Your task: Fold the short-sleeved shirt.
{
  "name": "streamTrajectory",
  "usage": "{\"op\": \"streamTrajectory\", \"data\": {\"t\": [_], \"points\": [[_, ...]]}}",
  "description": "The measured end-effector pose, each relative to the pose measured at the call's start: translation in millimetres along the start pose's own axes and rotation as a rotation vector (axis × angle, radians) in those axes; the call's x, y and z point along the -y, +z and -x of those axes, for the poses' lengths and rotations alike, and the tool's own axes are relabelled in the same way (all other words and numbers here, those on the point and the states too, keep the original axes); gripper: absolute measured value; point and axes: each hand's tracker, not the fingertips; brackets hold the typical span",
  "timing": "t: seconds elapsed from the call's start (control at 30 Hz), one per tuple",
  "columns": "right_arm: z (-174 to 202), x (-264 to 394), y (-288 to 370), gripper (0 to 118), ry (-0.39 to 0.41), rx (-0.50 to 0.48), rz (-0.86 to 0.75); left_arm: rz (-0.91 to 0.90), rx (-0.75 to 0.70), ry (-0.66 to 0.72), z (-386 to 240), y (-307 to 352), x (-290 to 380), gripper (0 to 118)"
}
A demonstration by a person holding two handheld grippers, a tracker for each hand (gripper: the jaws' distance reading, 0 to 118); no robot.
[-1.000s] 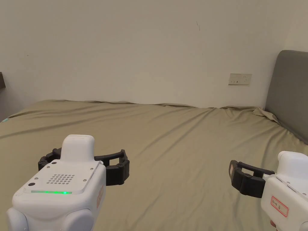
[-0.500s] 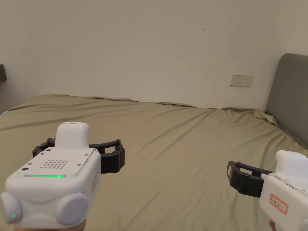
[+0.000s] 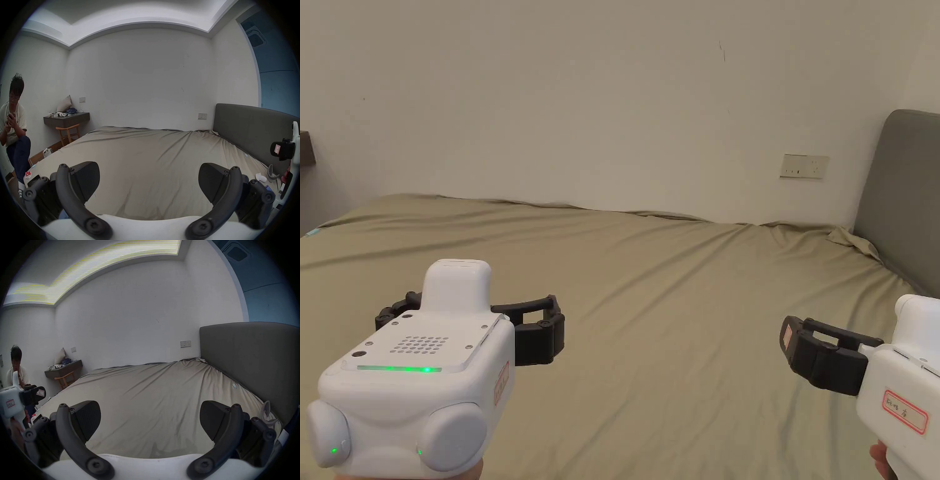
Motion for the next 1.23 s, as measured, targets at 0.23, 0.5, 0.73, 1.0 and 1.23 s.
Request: {"op": "streamTrajectory", "data": {"t": [0.23,0.5,0.73,1.0,1.23], "points": [[-1.0,-0.3,-1.4,118,0.030,0.012,-0.005,0.001,-0.001,-0.010,-0.9,0.6,0.7,118],[-0.7,-2.7,-3.3,118,0.020,0.004,-0.004,0.009,-0.010,-0.020,-1.9,0.5,0.5,118],[-11.6,-1.7,-9.5,118,-0.114,-0.009,0.038,0.014,0.000,-0.013,-2.1,-0.3,0.1,118],[-15.7,17.2,-2.0,118,-0.010,-0.023,-0.086,0.000,-0.001,-0.013,-2.7,0.3,1.5,118],[-1.0,27.0,-10.6,118,0.103,0.042,-0.070,0.004,-0.002,-0.025,-3.0,-3.9,2.9,118]]}}
